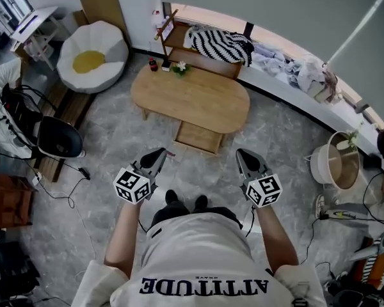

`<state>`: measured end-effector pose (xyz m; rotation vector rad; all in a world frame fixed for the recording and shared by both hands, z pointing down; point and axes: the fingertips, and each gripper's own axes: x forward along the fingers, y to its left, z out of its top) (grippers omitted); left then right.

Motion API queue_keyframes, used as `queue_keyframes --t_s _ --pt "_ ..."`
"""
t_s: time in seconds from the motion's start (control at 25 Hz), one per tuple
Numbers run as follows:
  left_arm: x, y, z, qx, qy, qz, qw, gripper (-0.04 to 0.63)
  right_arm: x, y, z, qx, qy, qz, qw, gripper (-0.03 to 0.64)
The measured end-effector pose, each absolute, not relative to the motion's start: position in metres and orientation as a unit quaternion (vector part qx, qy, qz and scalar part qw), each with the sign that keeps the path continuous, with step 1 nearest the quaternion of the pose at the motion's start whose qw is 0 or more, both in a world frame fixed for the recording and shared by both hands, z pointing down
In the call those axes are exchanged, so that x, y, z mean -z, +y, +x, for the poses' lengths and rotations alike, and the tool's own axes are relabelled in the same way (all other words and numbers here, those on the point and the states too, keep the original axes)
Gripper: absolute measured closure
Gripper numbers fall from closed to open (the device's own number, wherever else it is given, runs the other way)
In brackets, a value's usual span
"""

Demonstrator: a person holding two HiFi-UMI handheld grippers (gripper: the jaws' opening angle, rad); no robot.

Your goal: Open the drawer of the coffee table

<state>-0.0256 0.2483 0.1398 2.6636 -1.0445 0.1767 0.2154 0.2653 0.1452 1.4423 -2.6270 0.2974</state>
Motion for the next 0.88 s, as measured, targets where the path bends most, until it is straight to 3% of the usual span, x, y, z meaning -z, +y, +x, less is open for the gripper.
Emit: queue_keyframes --t_s 0.88 --pt "-0.114 0.214 -0.065 -0.059 -0.341 0.932 0.106 0.575 -0.116 0.248 0.201 -0.079 -0.846 0.524 0.052 0.598"
